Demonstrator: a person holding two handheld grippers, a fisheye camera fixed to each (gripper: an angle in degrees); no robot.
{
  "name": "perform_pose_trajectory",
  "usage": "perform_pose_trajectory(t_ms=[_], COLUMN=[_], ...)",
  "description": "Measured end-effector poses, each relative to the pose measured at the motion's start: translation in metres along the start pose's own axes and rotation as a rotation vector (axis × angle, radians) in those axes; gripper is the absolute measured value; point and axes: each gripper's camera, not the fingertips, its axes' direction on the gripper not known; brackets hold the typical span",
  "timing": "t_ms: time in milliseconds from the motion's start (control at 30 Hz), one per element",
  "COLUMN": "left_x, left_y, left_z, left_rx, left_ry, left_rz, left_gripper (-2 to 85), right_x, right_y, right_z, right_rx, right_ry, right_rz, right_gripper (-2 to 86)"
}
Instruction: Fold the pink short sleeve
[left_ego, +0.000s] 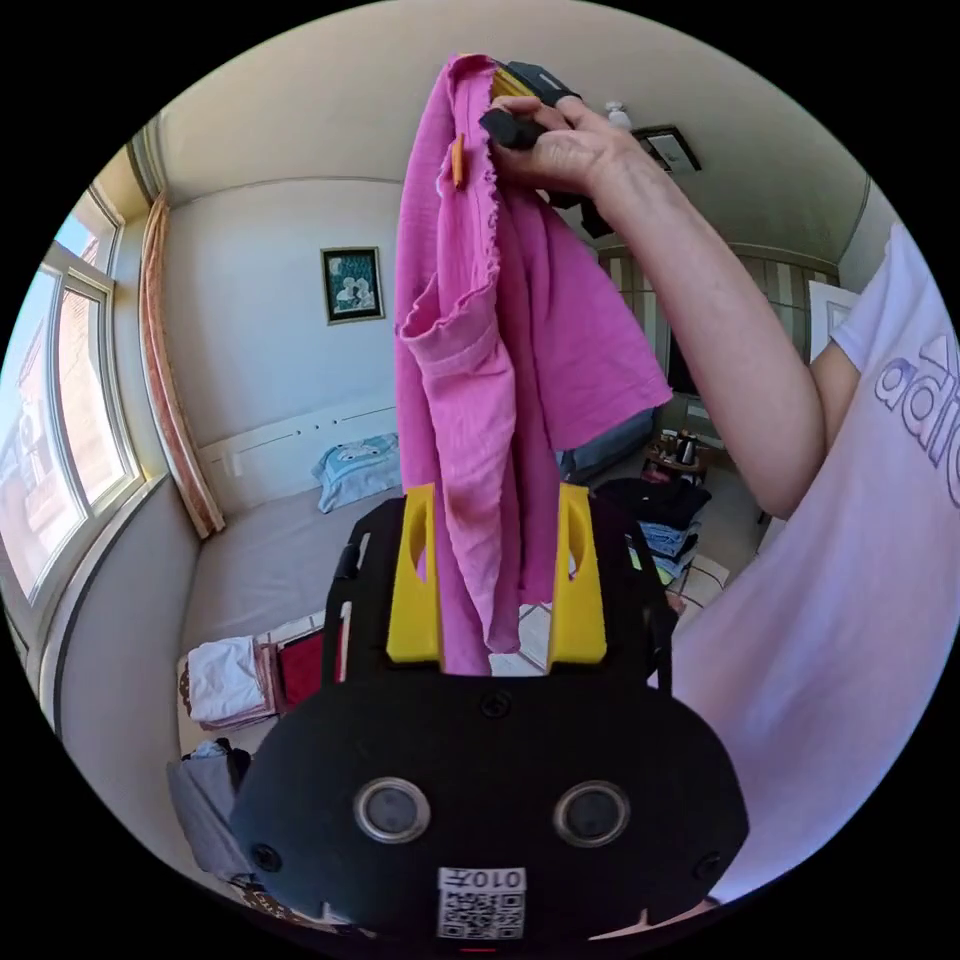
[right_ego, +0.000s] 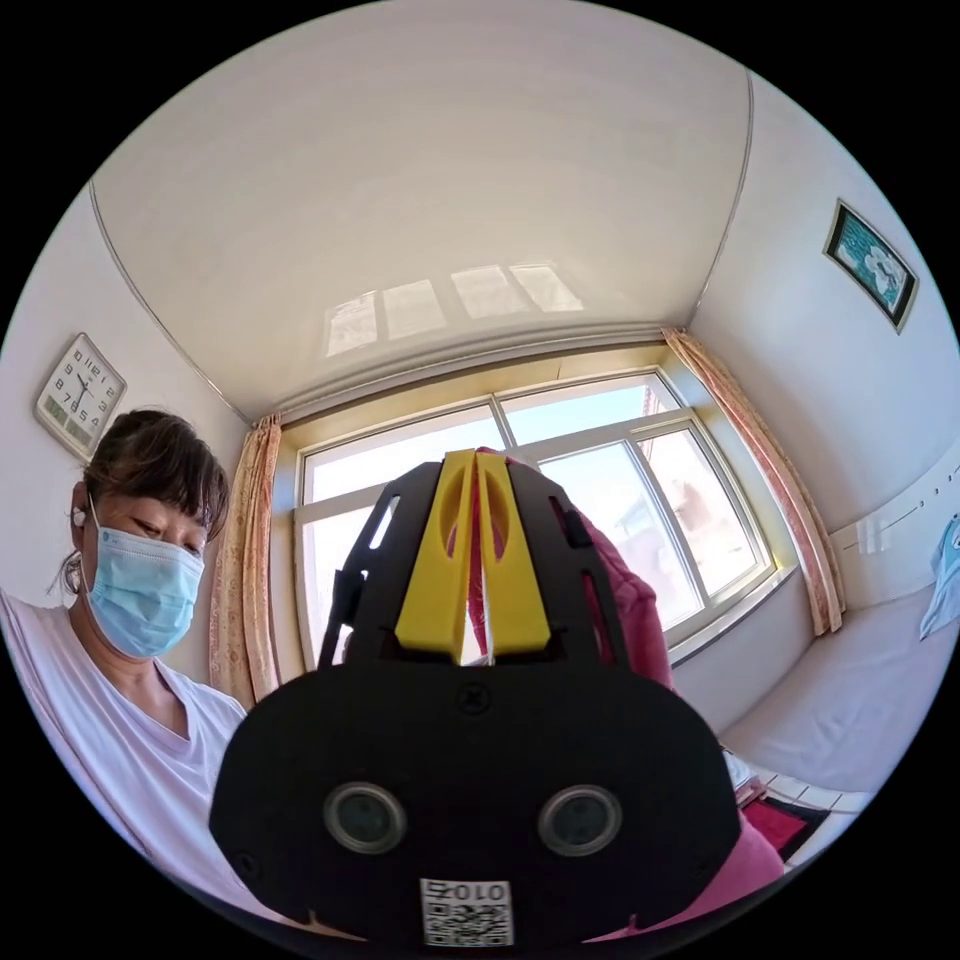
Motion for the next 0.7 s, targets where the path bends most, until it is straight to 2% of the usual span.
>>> perform_pose_trajectory(t_ms=[133, 167, 233, 300, 400, 433, 500, 633, 700], left_x=[-0.009, -0.015, -0.027, -0.050, -0.066, -0.069, -0.087, -0.131, -0.149], left_y=[0.004, 0.007, 0.017, 0.030, 0.037, 0.038, 0.036, 0.014, -0.018], left_z=[-0.003, -0.009, -0.021, -0.028, -0.022, -0.025, -0.056, -0.140, -0.202], left_rx=[-0.008, 0.017, 0.087, 0.145, 0.119, 0.128, 0.174, 0.243, 0.237], left_ry=[-0.055, -0.036, 0.075, 0.338, 0.594, 0.608, 0.567, 0.431, 0.215], left_rz=[-0.101, -0.109, -0.106, -0.103, -0.085, -0.087, -0.085, -0.075, -0.171], left_gripper=[9.5, 6.7, 3.2, 0.7, 0.0, -0.1, -0.3, -0.4, -0.4], right_x=[-0.008, -0.009, -0.012, -0.011, -0.007, -0.005, -0.003, 0.010, 0.021], right_y=[-0.002, -0.002, -0.005, -0.006, -0.005, -0.005, -0.005, -0.001, 0.012], right_z=[-0.006, -0.009, -0.021, -0.030, -0.040, -0.046, -0.060, -0.099, -0.107], right_rx=[-0.035, -0.039, -0.047, -0.046, -0.058, -0.067, -0.096, -0.256, -0.374], right_ry=[-0.007, 0.001, 0.032, 0.047, 0.085, 0.120, 0.184, 0.436, 0.482], right_rz=[-0.034, -0.042, -0.066, -0.059, -0.056, -0.059, -0.068, -0.053, -0.009], right_gripper=[1.4, 1.5, 1.5, 1.5, 1.6, 1.7, 1.7, 1.7, 1.7])
